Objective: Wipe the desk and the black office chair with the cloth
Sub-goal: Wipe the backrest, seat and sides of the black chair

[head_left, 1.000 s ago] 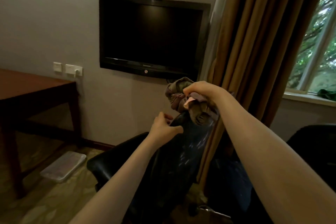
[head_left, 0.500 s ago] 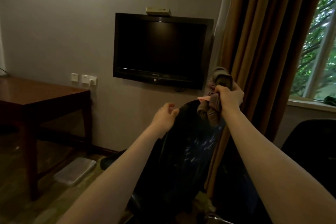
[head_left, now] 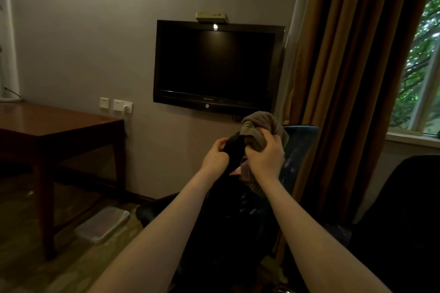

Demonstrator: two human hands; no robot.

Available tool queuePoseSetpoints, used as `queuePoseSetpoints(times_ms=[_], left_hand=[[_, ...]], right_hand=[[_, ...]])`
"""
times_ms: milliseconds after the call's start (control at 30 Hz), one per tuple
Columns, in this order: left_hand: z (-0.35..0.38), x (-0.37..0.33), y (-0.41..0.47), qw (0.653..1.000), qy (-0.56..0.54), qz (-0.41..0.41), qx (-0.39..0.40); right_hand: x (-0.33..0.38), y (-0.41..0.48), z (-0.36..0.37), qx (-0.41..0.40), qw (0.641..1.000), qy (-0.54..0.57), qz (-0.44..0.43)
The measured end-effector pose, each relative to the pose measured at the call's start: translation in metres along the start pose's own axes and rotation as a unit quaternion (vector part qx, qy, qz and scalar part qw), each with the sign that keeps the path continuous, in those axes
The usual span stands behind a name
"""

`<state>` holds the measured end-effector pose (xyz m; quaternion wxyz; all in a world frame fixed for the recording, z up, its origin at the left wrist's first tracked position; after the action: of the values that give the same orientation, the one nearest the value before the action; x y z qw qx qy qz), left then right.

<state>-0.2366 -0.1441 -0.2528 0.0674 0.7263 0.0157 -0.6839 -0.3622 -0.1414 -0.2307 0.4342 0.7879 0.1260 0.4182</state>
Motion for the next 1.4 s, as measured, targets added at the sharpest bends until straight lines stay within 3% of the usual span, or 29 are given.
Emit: queuePoseSetpoints(times_ms=[167,367,500,600,700,767,1000,1100,1267,1400], left_hand=[[-0.015,-0.005,-0.013,0.998,-0.057,-0.014,-0.028],[-0.039,-0.013,-0.026,0.999,-0.045,-0.009,-0.024],[-0.063,-0.01,-0.02,0.991,-0.047,0.038,-0.117],[-0.062,-0.007,-0.016,0.991,-0.061,0.051,-0.107],[-0.056,-0.005,-0.005,0.99,-0.057,0.071,-0.104],[-0.057,-0.004,0.001,0.988,-0.06,0.073,-0.126],[-0.071,0.001,0.01,0.981,-0.149,0.056,-0.115],[-0.082,0.002,0.014,0.981,-0.148,0.053,-0.11],[-0.102,0.011,0.008,0.986,0.001,0.059,-0.156],[-0.104,0.021,0.0,0.986,0.014,0.006,-0.164]], right_hand=[[0.009,-0.022,0.015,0.068,0.994,-0.039,-0.072],[0.001,-0.036,0.02,0.224,0.958,-0.092,-0.156],[0.009,-0.035,0.014,0.059,0.989,-0.015,-0.138],[0.032,-0.021,0.013,-0.054,0.993,0.034,-0.097],[0.044,-0.009,0.029,0.021,0.987,-0.036,-0.154],[0.041,-0.014,0.043,0.072,0.962,-0.133,-0.226],[0.038,-0.048,0.084,0.053,0.959,-0.127,-0.246],[0.033,-0.069,0.102,0.133,0.926,-0.183,-0.301],[0.025,-0.082,0.132,0.41,0.841,-0.25,-0.251],[0.034,-0.079,0.12,0.492,0.801,-0.238,-0.243]])
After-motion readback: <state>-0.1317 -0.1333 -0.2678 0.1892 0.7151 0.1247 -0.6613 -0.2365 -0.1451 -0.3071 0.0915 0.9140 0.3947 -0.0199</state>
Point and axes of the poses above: each hand's wrist, its own y-axis towards the middle knuckle, its own z-axis out of the palm, x = y × z, the point moved 3 cm from there along y, towards the middle knuckle, and after that the axes turned 5 degrees about -z, right-handed, at the moved point
